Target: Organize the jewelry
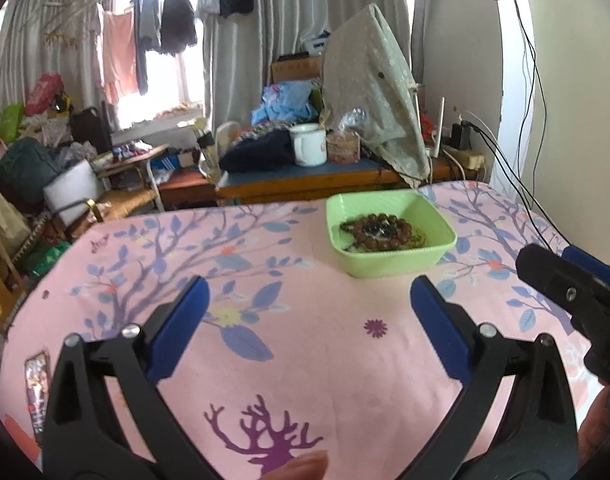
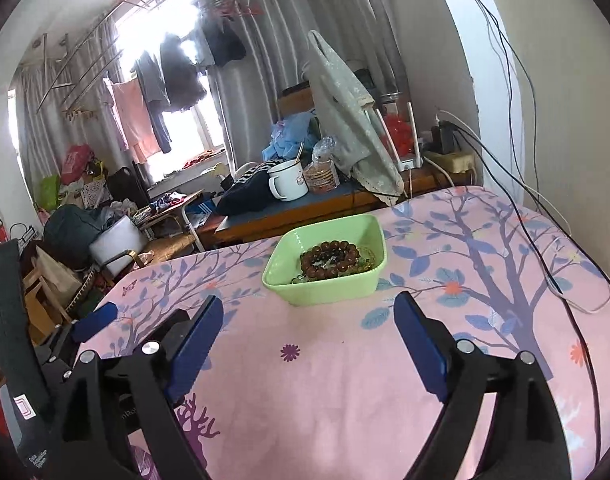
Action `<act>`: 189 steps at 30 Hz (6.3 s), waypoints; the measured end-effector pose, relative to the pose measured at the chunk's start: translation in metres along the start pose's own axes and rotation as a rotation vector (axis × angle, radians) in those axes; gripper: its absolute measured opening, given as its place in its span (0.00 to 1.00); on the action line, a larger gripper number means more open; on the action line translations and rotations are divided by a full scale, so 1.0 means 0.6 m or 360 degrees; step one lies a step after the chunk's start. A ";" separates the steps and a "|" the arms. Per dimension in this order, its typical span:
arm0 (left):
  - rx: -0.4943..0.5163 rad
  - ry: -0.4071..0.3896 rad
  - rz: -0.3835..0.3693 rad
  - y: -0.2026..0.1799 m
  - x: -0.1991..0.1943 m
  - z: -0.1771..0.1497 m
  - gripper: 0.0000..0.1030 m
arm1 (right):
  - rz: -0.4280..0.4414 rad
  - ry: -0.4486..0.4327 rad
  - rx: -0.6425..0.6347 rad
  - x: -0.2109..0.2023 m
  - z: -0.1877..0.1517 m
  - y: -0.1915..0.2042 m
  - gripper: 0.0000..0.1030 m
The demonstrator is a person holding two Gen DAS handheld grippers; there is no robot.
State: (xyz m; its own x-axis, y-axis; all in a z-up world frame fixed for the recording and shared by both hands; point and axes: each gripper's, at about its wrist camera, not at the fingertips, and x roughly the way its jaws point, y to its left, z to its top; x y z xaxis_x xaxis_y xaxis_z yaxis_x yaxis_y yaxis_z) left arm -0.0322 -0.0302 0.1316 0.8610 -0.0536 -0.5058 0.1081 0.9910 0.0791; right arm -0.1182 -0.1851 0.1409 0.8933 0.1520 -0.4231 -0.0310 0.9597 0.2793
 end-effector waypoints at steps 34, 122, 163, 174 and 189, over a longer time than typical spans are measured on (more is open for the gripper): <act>-0.0080 -0.0224 0.0090 0.044 -0.066 0.058 0.94 | 0.0004 -0.0111 -0.0185 -0.033 0.022 0.044 0.59; -0.0005 -0.0068 -0.0006 0.018 -0.027 0.018 0.94 | -0.0012 -0.0062 -0.0113 -0.016 0.005 0.024 0.60; 0.0042 0.0033 -0.0064 0.023 -0.007 0.015 0.94 | -0.0028 -0.0031 -0.0082 -0.016 0.006 0.011 0.60; 0.0043 0.0037 -0.0067 0.025 -0.007 0.015 0.94 | -0.0029 -0.0029 -0.0082 -0.016 0.006 0.012 0.60; 0.0049 0.0070 -0.0064 0.025 -0.002 -0.001 0.94 | -0.0038 -0.0005 -0.0073 -0.007 -0.006 0.009 0.60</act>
State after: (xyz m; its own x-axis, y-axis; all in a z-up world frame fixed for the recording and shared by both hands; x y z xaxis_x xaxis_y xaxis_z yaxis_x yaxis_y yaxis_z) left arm -0.0321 -0.0149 0.1329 0.8332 -0.0870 -0.5461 0.1578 0.9839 0.0841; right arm -0.1236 -0.1800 0.1413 0.8954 0.1281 -0.4265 -0.0299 0.9729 0.2294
